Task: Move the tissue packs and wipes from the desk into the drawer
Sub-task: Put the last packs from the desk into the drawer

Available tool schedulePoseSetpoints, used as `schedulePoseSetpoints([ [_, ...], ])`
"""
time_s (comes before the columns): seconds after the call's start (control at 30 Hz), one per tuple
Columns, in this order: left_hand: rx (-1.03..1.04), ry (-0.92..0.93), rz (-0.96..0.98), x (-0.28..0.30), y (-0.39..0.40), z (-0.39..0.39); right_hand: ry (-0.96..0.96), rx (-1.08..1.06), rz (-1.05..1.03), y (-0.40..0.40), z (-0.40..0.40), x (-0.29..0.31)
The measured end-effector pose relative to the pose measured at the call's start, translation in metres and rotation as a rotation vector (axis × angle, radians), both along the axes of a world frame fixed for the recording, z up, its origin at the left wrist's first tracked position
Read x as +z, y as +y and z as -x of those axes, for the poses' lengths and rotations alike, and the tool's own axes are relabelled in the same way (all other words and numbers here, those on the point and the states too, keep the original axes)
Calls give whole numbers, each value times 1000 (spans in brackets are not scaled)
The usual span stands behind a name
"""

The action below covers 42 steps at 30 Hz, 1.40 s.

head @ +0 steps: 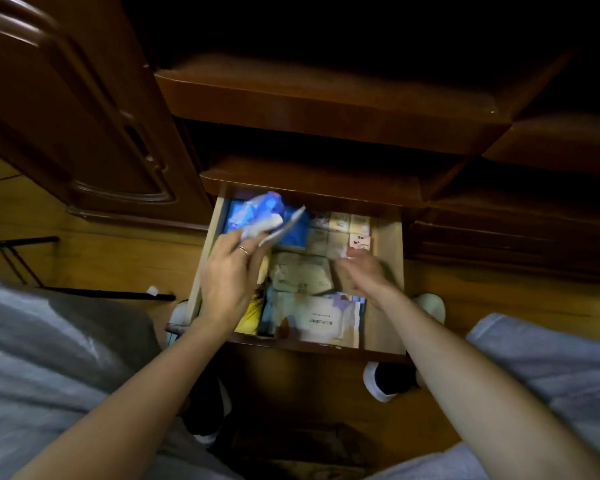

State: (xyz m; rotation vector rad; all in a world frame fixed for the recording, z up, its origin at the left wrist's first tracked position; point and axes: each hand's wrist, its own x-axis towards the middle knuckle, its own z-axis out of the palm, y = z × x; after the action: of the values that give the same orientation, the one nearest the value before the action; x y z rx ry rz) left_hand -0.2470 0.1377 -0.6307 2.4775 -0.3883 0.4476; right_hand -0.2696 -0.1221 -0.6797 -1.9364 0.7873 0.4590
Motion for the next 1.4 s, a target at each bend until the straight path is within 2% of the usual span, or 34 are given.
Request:
schedulePoseSetpoints([
  [0.03,54,-1,24,2,4,-2,69,79,97,5,0,-7],
  [0.1,107,5,49,4,12,-3,171,202,117,19,1,-19],
  [0.33,137,77,35,-1,22,2,193,-30,-38,42,-10,-42],
  [0.47,119,51,30,-5,20,-3,188,-31,-109,28,-6,-34],
  [0.6,55,14,22,-11,14,-5,69,123,8,31,4,-34],
  [0.7,-21,-45,-42,-15,12,-2,-15,172,-39,34,9,-35],
  [0.77,-92,-110,-111,-15,10,1,3,173,-9,32,9,-31],
  [0.87,-238,-153,-211,-14,9,7,46,178,186,28,4,-17],
  [0.9,-269,-150,-235,-13,8,9,30,111,116,26,1,-12],
  [1.0,-383,-166,-247,-13,-1,13,56,-136,-628,26,-15,8],
  [1.03,-450,-181,-256,-14,-5,15,50,-137,-768,26,-18,13],
  [1.07,-526,-181,-254,-13,-8,15,60,-113,-782,26,-19,17],
  [1.17,-697,-94,-228,-14,-12,19,36,-70,-491,24,-16,15],
  [1.27,-501,98,-122,-14,-7,19,-144,-311,-348,7,-15,7],
  [1.33,-231,68,-66,-8,0,12,-111,-418,-268,-4,-18,6],
  [1.4,27,142,96,2,11,1,-15,-514,-361,0,-18,4],
])
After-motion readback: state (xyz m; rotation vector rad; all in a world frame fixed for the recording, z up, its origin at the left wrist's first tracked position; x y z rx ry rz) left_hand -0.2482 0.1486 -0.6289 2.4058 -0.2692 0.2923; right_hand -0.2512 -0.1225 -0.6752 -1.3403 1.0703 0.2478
